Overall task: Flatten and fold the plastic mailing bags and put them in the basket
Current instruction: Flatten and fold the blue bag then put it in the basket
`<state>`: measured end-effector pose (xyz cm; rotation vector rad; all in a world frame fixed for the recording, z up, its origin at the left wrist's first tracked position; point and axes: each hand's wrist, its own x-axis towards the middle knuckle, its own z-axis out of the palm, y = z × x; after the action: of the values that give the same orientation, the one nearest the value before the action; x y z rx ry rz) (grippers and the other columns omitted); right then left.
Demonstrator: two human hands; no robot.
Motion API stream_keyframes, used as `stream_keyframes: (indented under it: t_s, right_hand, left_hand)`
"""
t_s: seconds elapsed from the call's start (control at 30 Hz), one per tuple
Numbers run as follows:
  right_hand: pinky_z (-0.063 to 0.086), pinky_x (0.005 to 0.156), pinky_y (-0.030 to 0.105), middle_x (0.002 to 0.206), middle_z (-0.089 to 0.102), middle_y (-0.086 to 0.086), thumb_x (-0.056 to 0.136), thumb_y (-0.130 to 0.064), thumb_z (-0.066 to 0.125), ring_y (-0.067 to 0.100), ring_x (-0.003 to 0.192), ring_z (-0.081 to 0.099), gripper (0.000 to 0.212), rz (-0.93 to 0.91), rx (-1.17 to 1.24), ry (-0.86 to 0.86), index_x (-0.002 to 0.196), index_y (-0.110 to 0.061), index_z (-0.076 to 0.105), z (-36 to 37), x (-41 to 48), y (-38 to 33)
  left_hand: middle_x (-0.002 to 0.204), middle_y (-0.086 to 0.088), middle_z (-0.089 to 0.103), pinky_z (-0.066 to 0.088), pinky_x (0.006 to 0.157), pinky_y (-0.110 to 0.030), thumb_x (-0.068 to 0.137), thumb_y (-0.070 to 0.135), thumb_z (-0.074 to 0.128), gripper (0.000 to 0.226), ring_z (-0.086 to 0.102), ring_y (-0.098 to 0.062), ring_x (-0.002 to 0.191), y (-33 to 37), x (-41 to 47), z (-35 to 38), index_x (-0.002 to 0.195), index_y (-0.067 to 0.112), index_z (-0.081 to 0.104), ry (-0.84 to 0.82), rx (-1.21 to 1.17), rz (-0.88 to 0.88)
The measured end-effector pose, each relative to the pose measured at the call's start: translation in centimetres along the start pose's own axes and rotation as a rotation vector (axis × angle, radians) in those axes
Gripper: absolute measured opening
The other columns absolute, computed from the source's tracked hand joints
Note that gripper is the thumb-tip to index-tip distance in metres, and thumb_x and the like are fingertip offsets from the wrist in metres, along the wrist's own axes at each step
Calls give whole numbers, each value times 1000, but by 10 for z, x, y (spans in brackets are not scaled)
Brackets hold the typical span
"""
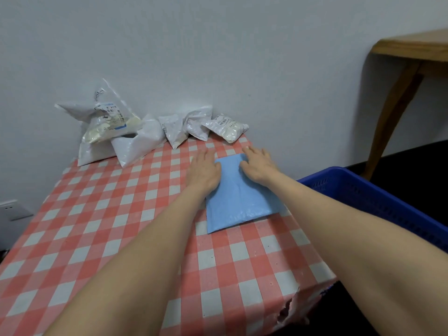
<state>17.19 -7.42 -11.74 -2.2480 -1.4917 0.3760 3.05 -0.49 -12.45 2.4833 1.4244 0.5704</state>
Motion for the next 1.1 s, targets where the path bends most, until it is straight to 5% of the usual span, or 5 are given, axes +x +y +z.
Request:
stream_keyframes:
  t_s: [0.2, 0.8, 0.93, 1.1]
  right_hand:
    - [-1, 119, 45, 162, -7, -4, 103, -39, 17, 30, 148, -14, 56, -36, -180, -215, 155, -28, 1, 15, 7, -3]
    - [-5, 119, 44, 161, -13, -2, 102, -45, 11, 28, 148, -12, 56, 23, -232, -223, 153, -32, -7, 29, 5, 2]
    - [-4, 119, 43, 162, -12, -2, 102, -45, 11, 29, 148, -10, 56, 19, -233, -202, 154, -32, -6, 31, 5, 2]
    - [4, 120, 43, 163, 2, 2, 104, -42, 17, 29, 149, -2, 53, 5, -86, -173, 155, -29, 10, 26, 3, 6]
  left_hand:
    - [161, -1, 1, 5, 119, -48, 103, 34, 17, 52, 1, -24, 148, 3, 4, 18, 153, 23, 8, -310, 122, 25]
    - [161, -1, -1, -1, 119, -44, 104, 31, 13, 51, 0, -23, 148, -3, -1, 25, 153, 23, 6, -309, 129, 34]
    - [161, -4, 7, 5, 119, -43, 105, 29, 15, 49, 7, -21, 148, -2, -5, 28, 153, 20, 14, -240, 109, 38]
    - [155, -6, 28, 31, 108, -40, 105, 26, 22, 44, 30, -24, 140, 2, -11, 19, 147, 17, 32, -173, 58, -3]
